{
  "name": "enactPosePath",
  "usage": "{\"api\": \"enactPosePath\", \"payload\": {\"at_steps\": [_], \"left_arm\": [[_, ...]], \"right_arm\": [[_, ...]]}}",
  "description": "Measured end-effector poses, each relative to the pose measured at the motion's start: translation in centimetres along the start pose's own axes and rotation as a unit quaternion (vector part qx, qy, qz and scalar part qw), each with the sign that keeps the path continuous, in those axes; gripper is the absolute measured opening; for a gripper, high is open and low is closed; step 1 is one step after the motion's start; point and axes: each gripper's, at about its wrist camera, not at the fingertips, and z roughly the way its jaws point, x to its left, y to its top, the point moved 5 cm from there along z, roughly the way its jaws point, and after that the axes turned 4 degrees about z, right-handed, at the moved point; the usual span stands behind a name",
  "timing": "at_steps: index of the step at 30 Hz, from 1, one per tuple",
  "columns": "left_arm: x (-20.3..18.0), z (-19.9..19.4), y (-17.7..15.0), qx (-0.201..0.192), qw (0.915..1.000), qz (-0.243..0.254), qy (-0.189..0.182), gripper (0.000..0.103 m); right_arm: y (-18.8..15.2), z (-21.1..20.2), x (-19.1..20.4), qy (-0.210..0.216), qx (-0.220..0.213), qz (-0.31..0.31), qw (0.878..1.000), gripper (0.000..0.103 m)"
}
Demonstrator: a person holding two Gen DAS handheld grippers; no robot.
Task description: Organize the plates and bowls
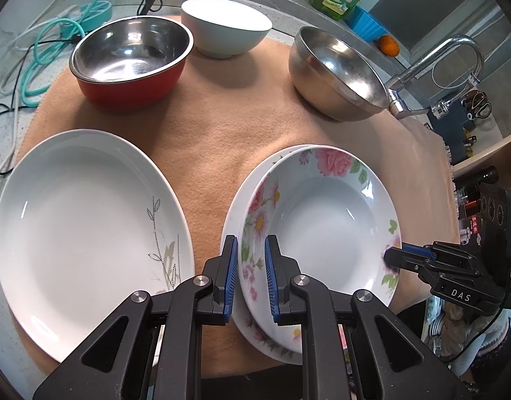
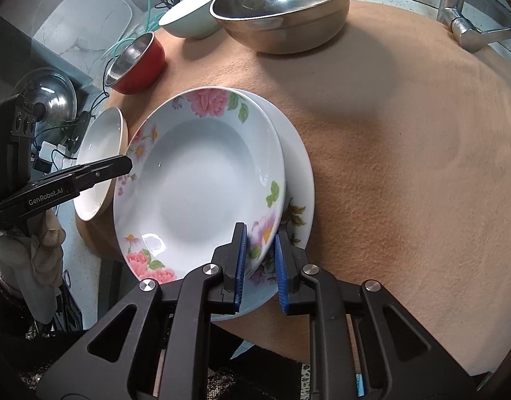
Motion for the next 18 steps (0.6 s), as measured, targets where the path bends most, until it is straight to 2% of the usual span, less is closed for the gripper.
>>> {"api": "enactPosePath", "payload": {"at_steps": [10, 18], "left_arm": [[0.4, -1.0, -0.2, -0.009, 0.9999, -0.003, -0.001, 0.014], [2.0, -3.4, -0.2, -0.043, 0.9986, -0.031, -0.003, 0.015]], "right_arm": [[0.2, -1.5, -0.2, -0.001, -0.024, 0.012, 1.0, 0.019], [1.7, -3.5, 1.8, 0.005, -0.068, -0.005, 0.998, 0.019]]}}
